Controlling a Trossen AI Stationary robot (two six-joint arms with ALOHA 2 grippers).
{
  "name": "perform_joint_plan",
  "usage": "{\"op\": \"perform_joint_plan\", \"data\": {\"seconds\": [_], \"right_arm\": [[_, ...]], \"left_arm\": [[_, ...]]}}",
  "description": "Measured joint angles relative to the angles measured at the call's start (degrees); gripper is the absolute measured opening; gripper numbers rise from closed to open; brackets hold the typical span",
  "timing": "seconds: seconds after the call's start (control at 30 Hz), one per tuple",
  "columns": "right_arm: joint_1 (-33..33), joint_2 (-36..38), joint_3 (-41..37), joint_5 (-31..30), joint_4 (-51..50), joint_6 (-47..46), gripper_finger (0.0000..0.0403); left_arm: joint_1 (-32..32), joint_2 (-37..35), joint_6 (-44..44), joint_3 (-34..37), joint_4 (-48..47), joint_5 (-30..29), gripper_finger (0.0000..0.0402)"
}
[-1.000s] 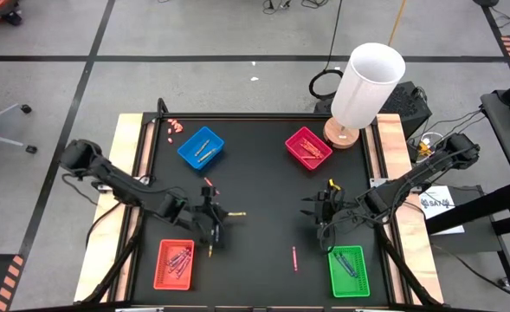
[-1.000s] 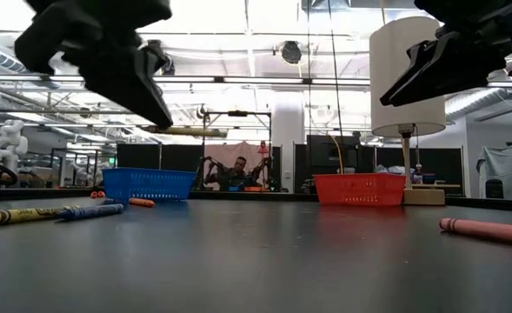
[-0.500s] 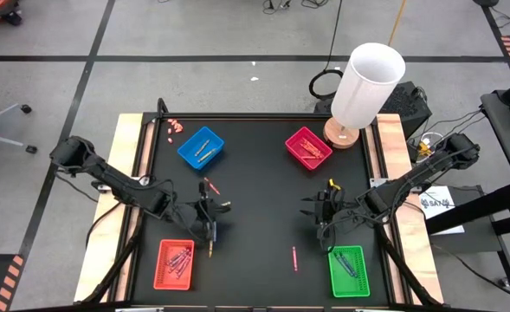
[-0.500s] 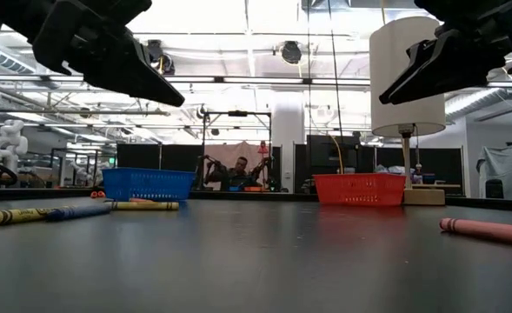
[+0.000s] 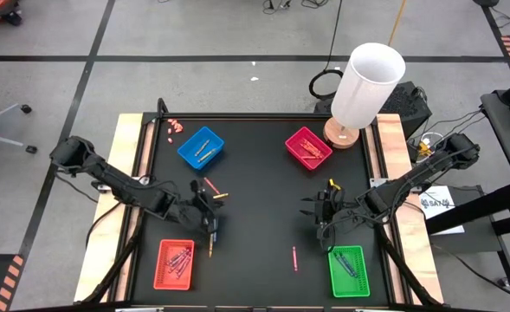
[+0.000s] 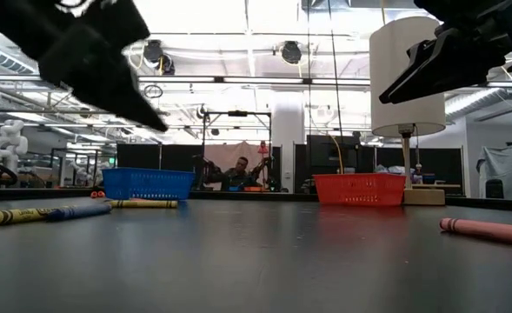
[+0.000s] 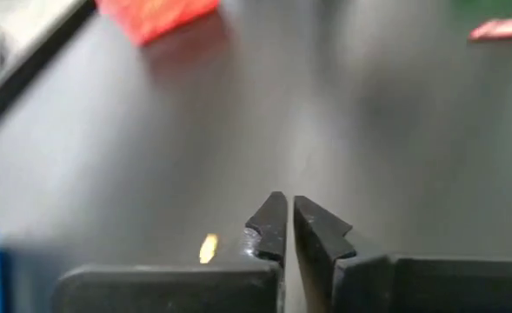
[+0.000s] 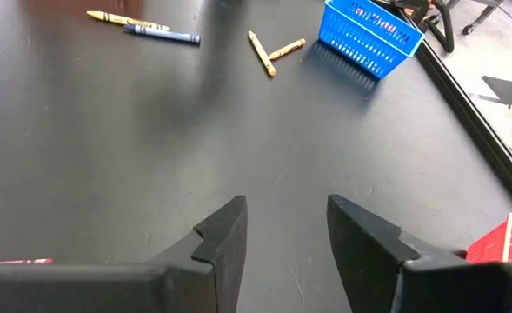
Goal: Sort crayons
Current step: Put the yellow crayon into the blue bin
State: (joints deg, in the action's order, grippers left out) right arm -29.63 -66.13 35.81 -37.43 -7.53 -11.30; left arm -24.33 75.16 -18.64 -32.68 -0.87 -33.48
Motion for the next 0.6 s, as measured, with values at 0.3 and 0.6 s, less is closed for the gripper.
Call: {"op": "perform_joint_plan", "data": {"seconds": [0.3,0.6], "right_arm": [[0.00,-0.02,0.00,0.00,0.00,0.00,0.0144],[0.00,0.00,0.00,0.00,0.00,0.01,0.0144]], "left_arm": [[3.98,0.46,-13.88,-1.56,-20.51,0.13,0.0111],[8.74,0.80,-13.49,-1.14,-20.43,6.52,0.0121]]}}
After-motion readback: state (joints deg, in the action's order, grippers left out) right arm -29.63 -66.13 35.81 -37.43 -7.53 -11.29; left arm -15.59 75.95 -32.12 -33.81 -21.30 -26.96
